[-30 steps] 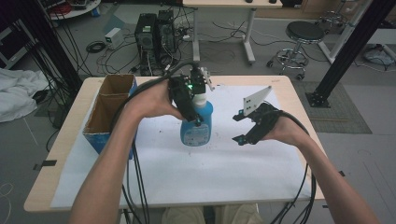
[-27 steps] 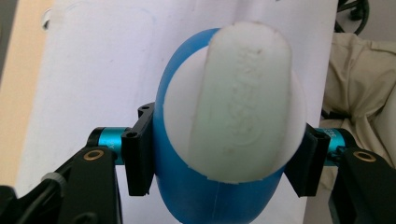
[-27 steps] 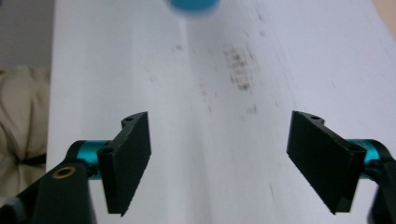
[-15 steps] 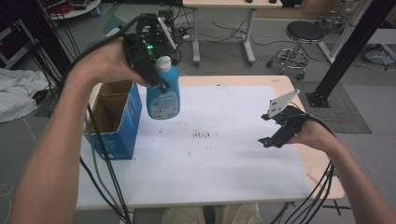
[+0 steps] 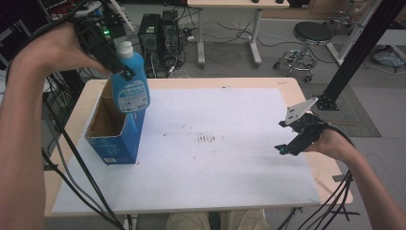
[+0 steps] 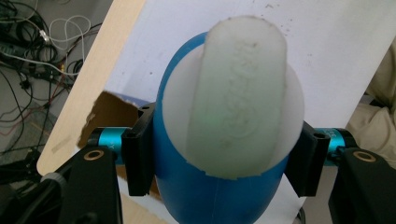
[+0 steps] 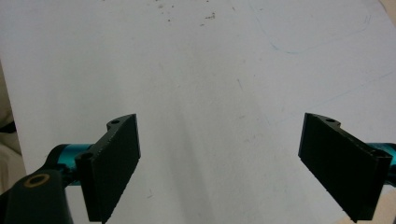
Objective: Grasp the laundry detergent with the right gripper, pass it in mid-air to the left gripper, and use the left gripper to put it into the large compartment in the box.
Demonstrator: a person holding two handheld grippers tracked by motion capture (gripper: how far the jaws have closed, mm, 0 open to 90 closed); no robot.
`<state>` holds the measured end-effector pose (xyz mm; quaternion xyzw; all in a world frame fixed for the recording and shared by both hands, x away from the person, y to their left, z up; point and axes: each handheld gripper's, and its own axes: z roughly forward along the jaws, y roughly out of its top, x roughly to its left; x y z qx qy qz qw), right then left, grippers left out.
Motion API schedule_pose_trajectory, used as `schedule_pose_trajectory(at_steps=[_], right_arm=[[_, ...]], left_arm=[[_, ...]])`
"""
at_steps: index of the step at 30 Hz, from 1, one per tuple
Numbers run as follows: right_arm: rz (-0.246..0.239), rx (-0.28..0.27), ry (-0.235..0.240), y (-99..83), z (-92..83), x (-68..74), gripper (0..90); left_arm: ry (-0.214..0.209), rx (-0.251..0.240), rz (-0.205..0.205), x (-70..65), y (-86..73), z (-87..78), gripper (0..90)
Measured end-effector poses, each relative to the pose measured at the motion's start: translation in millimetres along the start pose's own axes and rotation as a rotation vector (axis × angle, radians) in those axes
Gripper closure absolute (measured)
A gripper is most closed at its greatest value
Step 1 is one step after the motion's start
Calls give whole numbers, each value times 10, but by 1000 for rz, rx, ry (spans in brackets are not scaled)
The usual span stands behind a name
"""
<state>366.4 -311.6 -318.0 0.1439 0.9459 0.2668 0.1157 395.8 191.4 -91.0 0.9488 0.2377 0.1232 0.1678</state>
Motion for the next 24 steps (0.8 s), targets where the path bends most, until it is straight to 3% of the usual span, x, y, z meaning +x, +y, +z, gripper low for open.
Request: schedule_pose_trajectory(at_steps=[7, 14, 24], right_arm=[[3, 5, -5, -29, 16, 11, 119], [7, 16, -6, -39, 73, 21, 120], [8, 29, -1, -49, 135, 37, 119]], left_arm=[[23, 13, -50, 147, -256, -69, 375], [45, 31, -72, 240, -446, -9, 376], [32, 61, -104, 330, -655, 297, 377]])
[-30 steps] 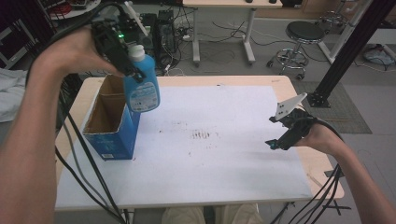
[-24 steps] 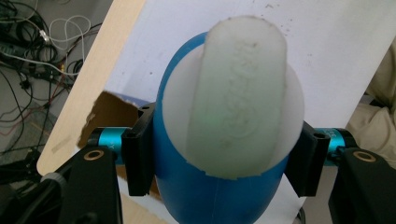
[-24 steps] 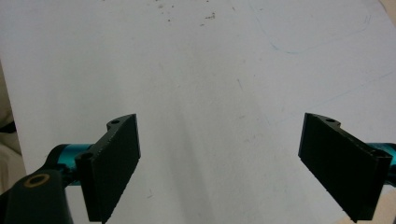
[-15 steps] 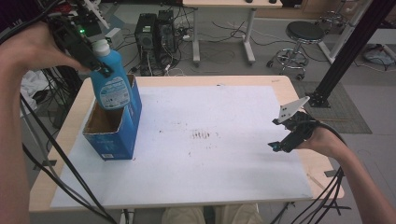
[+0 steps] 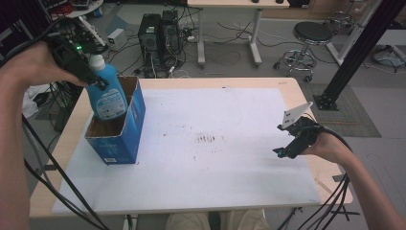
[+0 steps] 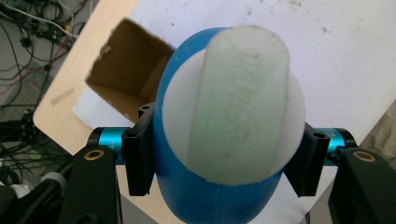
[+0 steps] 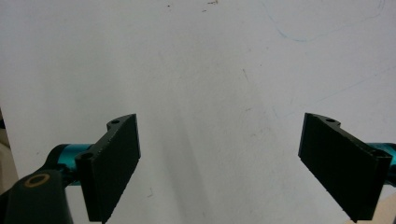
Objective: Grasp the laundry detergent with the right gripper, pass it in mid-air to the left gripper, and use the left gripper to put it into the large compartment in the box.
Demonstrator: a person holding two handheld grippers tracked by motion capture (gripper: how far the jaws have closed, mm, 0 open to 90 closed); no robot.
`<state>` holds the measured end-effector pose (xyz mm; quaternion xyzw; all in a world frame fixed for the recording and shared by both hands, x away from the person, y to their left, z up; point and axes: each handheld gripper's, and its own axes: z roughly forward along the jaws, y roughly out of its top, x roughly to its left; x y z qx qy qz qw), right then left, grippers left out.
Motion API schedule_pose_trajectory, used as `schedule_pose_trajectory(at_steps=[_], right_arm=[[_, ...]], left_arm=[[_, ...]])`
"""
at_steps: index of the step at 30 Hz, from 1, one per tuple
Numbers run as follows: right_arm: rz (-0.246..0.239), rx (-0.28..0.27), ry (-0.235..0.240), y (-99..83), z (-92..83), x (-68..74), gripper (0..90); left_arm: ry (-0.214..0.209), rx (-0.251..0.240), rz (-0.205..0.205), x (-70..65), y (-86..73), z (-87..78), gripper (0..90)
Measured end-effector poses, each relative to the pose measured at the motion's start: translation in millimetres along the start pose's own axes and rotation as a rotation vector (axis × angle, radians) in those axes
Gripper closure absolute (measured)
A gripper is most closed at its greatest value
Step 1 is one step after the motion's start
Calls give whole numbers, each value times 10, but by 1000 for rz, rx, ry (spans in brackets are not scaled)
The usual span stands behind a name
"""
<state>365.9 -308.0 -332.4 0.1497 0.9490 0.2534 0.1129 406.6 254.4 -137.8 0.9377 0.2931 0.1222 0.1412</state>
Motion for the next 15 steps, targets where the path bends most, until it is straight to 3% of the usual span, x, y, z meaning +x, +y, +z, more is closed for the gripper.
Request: schedule_pose_trajectory(at_steps=[15], right_arm=[[10, 19, 10, -67, 95, 27, 120]], left_arm=[[-51, 65, -8, -5, -284, 792, 376]])
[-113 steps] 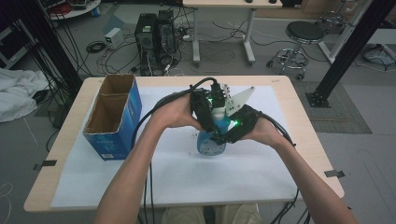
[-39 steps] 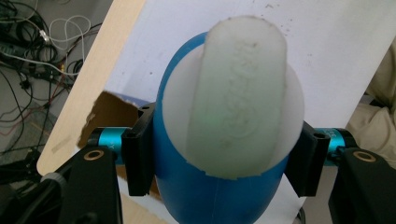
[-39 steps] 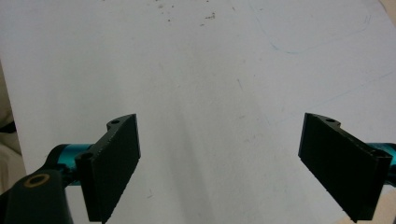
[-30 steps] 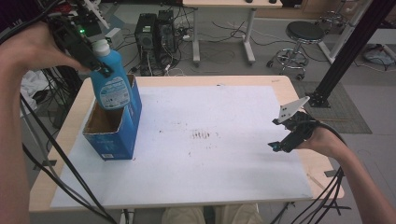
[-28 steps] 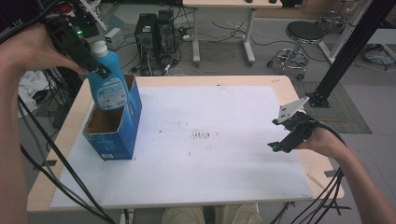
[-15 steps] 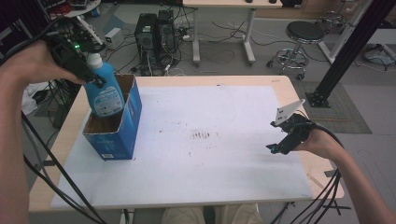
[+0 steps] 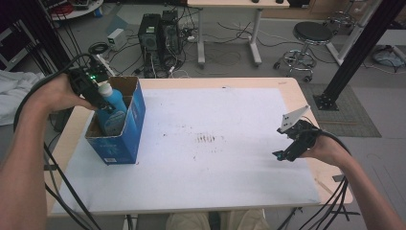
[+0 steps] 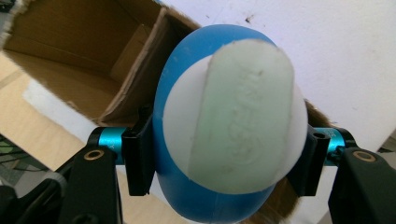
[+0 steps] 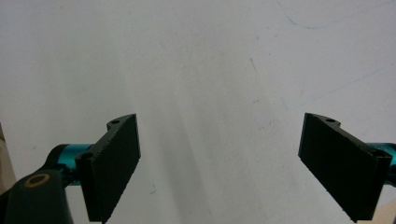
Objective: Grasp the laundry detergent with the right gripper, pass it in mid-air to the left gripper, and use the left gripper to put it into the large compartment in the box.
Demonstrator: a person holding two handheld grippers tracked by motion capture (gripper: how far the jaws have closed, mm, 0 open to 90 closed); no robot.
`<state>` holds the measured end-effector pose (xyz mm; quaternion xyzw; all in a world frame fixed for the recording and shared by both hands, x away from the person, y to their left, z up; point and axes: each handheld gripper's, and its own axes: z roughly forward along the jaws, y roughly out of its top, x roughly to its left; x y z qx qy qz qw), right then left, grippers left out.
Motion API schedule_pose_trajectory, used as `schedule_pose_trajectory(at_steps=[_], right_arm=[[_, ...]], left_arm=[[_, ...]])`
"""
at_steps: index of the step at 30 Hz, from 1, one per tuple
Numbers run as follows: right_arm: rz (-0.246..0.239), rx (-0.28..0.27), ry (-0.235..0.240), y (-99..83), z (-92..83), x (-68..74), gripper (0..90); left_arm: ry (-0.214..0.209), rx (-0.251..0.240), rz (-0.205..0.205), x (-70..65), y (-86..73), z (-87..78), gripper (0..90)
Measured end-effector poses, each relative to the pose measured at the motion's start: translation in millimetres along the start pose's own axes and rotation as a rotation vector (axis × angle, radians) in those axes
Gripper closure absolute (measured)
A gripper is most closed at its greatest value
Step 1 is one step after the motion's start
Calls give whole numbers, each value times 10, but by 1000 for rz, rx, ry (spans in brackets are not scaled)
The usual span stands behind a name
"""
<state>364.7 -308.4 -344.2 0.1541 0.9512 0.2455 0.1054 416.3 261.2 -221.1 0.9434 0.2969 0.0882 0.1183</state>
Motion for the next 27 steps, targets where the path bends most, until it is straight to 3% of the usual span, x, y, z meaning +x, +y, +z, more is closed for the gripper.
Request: schedule_pose_trajectory(at_steps=[8, 12, 27], right_arm=[[-4, 7, 3, 15, 64, 31, 119], [-4, 12, 6, 1, 88, 42, 120], [3, 16, 12, -33, 131, 66, 120]], left_arm=[[-18, 32, 3, -12, -101, 405, 376], [-21, 40, 18, -23, -126, 510, 376], [-20, 44, 46, -25, -151, 581, 376]])
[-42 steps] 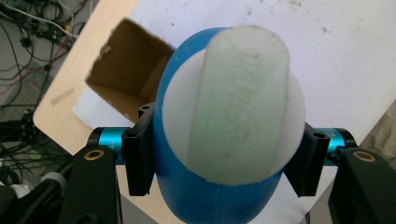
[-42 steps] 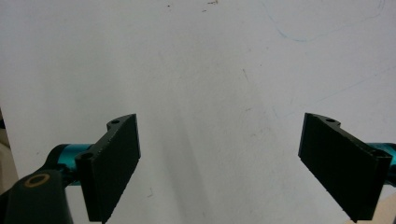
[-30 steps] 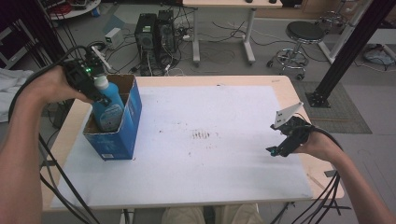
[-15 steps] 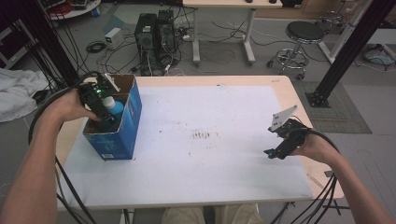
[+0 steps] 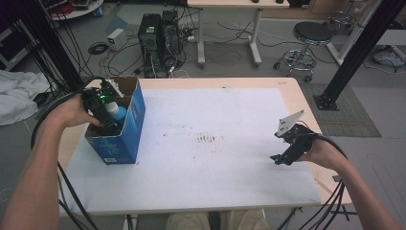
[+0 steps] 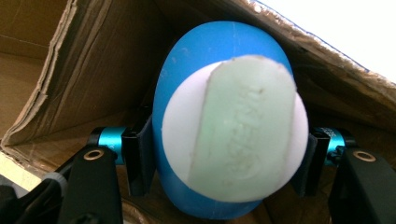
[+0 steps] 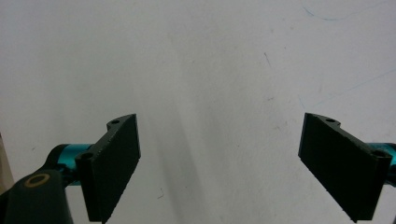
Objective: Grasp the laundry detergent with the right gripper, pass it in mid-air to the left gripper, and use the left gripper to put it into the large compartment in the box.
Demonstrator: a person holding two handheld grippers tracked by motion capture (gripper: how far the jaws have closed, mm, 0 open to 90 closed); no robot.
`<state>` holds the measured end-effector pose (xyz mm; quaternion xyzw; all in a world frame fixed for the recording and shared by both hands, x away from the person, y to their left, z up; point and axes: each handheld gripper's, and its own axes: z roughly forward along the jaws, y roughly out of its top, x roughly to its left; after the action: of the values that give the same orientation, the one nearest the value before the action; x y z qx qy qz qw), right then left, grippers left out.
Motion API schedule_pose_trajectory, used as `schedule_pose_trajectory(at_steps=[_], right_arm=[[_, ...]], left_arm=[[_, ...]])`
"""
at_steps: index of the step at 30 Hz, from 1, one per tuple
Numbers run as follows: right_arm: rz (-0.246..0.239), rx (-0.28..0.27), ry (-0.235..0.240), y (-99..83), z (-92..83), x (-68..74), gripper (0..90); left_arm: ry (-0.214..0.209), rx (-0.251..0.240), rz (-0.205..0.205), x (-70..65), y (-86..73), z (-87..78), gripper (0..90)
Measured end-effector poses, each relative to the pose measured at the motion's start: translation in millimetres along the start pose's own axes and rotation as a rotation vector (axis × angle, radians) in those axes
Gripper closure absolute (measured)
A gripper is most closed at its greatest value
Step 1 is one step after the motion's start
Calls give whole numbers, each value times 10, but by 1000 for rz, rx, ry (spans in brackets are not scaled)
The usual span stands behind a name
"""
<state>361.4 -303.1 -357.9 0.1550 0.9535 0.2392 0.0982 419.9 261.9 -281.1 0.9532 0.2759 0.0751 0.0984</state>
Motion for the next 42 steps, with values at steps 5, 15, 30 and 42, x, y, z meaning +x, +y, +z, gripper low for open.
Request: schedule_pose_trajectory(at_steps=[5, 15, 30, 42], right_arm=[[0, -1, -1, -2, 2, 3, 120], [-1, -1, 0, 4, 4, 25, 120], [-8, 4, 5, 7, 13, 43, 120], [-5, 4, 4, 0, 25, 50, 120]], left_arm=[[4, 4, 4, -11, -3, -1, 376], [5, 18, 8, -16, 7, -2, 374], [15, 49, -5, -23, 41, -31, 264], [10, 41, -28, 14, 49, -149, 221]])
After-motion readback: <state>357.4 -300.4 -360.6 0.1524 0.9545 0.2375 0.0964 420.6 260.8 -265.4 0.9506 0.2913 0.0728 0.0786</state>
